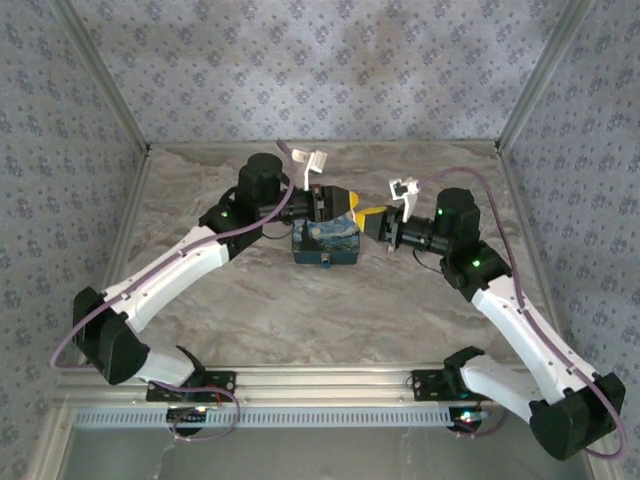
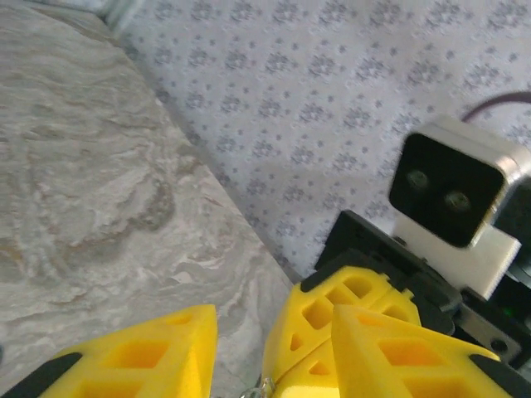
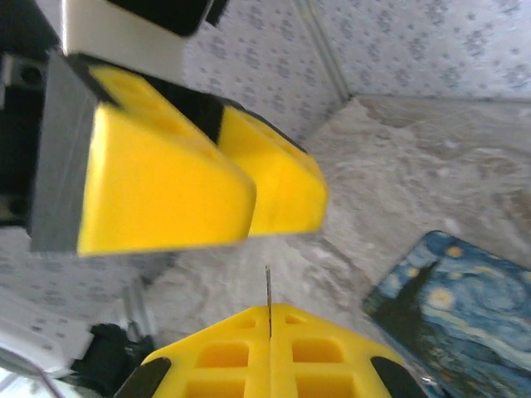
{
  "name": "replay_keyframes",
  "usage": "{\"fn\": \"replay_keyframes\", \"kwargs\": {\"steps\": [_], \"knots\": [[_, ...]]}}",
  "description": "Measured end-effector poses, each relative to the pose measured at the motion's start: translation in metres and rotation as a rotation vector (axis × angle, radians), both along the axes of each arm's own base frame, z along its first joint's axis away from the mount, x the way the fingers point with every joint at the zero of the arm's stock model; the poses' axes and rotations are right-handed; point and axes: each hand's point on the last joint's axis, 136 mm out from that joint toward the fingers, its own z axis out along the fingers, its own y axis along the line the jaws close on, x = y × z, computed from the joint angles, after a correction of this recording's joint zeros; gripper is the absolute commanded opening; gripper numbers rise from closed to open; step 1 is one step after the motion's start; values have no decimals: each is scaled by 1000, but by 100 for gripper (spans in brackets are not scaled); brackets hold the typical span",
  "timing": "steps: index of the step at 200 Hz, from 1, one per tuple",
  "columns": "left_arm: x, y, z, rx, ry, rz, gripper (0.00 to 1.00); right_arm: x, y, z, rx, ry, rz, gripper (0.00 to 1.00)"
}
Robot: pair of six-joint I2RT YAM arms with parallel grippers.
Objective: Unlock the padlock with the key
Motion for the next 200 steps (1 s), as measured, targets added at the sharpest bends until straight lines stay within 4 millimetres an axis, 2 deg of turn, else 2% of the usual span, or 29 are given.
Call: {"fn": "replay_keyframes", "kwargs": {"steps": [44,61,68,112,171,200], "knots": [[17,19,-10,37,39,119,51,5,-3,-5,-219,-132,-167,0],[19,21,-17,50,67,140,63,5,-3,-11,-319,-195,-228,0],[19,22,-19,52,79,145,64,5,-2,-13,-360,-223,-254,0],[15,18,-22,50,119,149,64,8,-6,-13,-531,-359,-377,0],[10,1,-42,67,194,121,58,14,-8,-6,-590,-430,-449,0],[12,-2,-42,61,207,118,56,15,-9,-7,-605,-439,-462,0]]}}
